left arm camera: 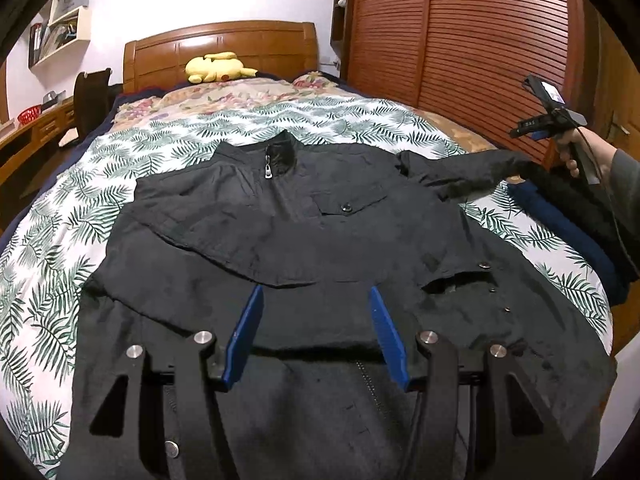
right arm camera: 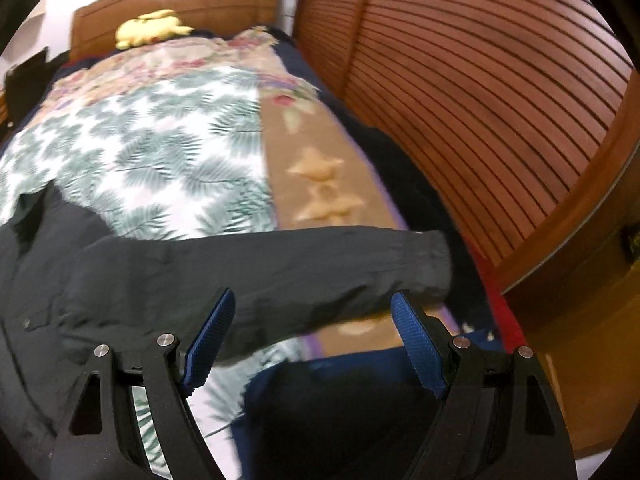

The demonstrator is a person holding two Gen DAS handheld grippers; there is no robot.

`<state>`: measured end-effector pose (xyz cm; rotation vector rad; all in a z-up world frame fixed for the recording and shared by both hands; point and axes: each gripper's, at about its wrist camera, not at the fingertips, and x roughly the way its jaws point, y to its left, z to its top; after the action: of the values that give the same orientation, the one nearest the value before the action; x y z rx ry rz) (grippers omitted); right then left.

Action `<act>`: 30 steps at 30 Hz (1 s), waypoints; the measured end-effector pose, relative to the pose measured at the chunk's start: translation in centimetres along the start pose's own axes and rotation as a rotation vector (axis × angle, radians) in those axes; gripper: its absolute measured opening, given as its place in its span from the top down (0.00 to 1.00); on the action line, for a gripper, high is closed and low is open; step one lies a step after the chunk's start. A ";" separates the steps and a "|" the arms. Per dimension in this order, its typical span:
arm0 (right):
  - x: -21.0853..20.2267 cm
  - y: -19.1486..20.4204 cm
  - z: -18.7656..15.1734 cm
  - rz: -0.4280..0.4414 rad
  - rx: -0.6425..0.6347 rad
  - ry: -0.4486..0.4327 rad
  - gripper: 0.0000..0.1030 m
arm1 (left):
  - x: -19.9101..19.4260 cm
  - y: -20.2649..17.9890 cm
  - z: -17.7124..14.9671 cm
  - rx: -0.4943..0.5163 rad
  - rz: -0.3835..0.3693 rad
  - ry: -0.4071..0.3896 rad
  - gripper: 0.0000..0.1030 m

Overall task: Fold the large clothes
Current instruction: 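Move the right gripper to the other sleeve's cuff and grasp it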

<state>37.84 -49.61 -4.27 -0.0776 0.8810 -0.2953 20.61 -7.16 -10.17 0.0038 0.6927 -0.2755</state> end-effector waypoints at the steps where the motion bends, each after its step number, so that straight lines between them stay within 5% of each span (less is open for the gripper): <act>1: 0.5 -0.8 0.3 -0.011 0.012 0.010 0.20 | 0.1 0.0 0.1 0.001 -0.001 0.003 0.47; 16: 5.4 -5.6 1.3 -0.089 0.086 0.132 0.20 | -0.1 2.1 0.7 -0.019 0.046 -0.010 0.47; 26: 9.6 -6.9 0.0 -0.034 0.176 0.201 0.21 | 0.8 1.8 0.5 -0.010 0.041 0.013 0.47; 29: 10.7 -7.2 -0.8 -0.012 0.196 0.226 0.28 | 1.1 1.6 0.5 -0.004 0.040 0.022 0.47; 30: 10.9 -7.1 -1.0 -0.001 0.194 0.233 0.38 | 1.1 1.6 0.5 -0.004 0.039 0.024 0.47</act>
<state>42.00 -59.44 -11.74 0.1389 1.0791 -0.3943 22.17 -5.97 -10.61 0.0172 0.7161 -0.2368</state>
